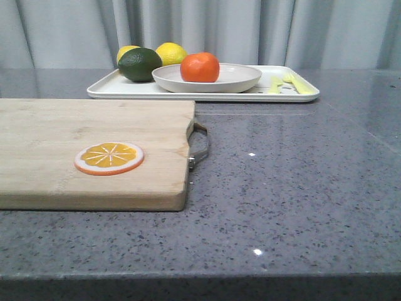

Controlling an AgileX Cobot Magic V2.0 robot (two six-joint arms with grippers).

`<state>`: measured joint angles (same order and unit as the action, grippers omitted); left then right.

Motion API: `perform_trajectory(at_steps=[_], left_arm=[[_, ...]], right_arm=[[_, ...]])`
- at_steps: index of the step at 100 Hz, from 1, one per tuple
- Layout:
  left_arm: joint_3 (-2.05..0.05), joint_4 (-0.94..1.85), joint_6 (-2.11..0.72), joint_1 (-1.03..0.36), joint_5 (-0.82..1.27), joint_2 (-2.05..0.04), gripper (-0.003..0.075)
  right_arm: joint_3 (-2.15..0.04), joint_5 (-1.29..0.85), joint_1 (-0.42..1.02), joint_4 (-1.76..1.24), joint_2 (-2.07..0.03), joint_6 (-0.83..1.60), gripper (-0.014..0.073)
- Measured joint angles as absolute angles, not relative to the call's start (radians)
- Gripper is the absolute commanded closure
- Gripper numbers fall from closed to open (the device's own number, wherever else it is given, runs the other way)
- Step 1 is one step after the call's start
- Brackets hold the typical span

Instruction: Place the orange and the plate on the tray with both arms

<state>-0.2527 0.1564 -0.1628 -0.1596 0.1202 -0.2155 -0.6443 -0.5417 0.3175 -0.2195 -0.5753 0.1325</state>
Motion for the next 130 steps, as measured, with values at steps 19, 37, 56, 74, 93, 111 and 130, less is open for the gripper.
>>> perform_trajectory(at_steps=[19,37,56,74,93,111,130], left_arm=[[-0.117,0.145,-0.164,-0.07,0.106,-0.068,0.0741],[-0.017,0.136,-0.131,-0.048,0.092,0.005,0.0741],[0.002,0.079,-0.025,-0.028,0.109,0.005,0.0741],[0.002,0.072,-0.013,-0.025,0.117,0.005,0.0741],[0.002,0.071,-0.012,-0.025,0.128,0.005,0.0741],[0.002,0.07,-0.012,-0.025,0.13,0.005,0.0741],[0.002,0.069,-0.01,-0.025,0.13,0.005,0.0741]], right_arm=[[-0.644,-0.542,0.318,-0.219,-0.575,0.132,0.0632],[-0.644,-0.542,0.318,-0.219,-0.575,0.132,0.0632],[-0.644,-0.542,0.318,-0.219,-0.575,0.132,0.0632],[-0.644,-0.542,0.318,-0.219,-0.574,0.132,0.0632],[-0.644,-0.542,0.318,-0.219,-0.574,0.132,0.0632],[-0.644,-0.542,0.318,-0.219,-0.574,0.132,0.0632],[-0.644,-0.542,0.318,-0.219,-0.574,0.132,0.0632]])
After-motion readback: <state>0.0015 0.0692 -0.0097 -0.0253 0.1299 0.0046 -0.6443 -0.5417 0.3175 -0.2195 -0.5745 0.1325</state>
